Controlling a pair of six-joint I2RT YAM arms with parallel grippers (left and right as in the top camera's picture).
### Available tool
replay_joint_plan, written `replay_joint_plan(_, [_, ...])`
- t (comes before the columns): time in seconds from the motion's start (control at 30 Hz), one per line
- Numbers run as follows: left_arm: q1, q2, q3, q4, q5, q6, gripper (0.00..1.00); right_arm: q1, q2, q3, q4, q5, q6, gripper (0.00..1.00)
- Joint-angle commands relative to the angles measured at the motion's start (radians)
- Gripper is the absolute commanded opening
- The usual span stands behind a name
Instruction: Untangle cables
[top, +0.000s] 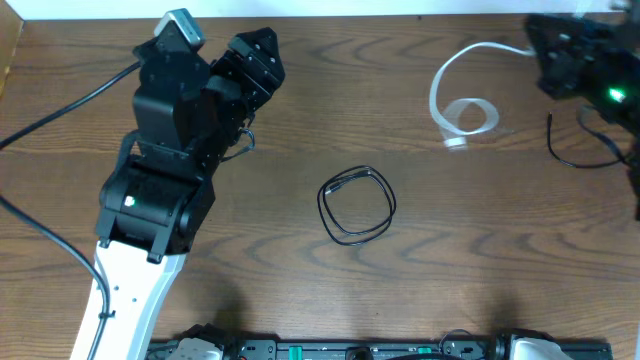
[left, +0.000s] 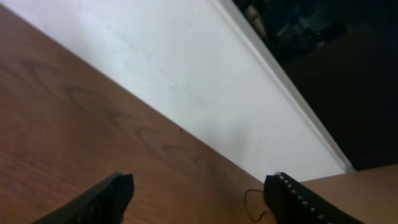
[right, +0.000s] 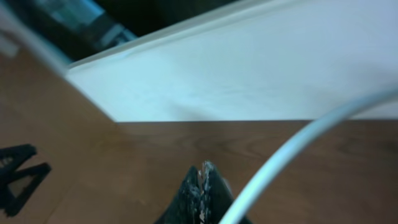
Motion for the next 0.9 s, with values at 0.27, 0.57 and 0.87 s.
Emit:
replay_joint_plan(0.27, [0.002, 0.041, 0.003, -0.091, -0.004, 0.101, 0.75, -0.384, 0.068, 0.002, -0.158, 0.029, 0.006, 0.01])
replay_joint_plan(0.57, [0.002, 0.044, 0.003, -0.144, 0.014, 0.109, 0.75, -0.606, 0.241, 0.112, -0.134, 0.053, -0.008, 0.01])
replay_joint_plan(0.87, [0.002, 0.051, 0.003, -0.163, 0.075, 0.126, 0.75, -0.668, 0.477, 0.426, -0.224, 0.231, -0.009, 0.01])
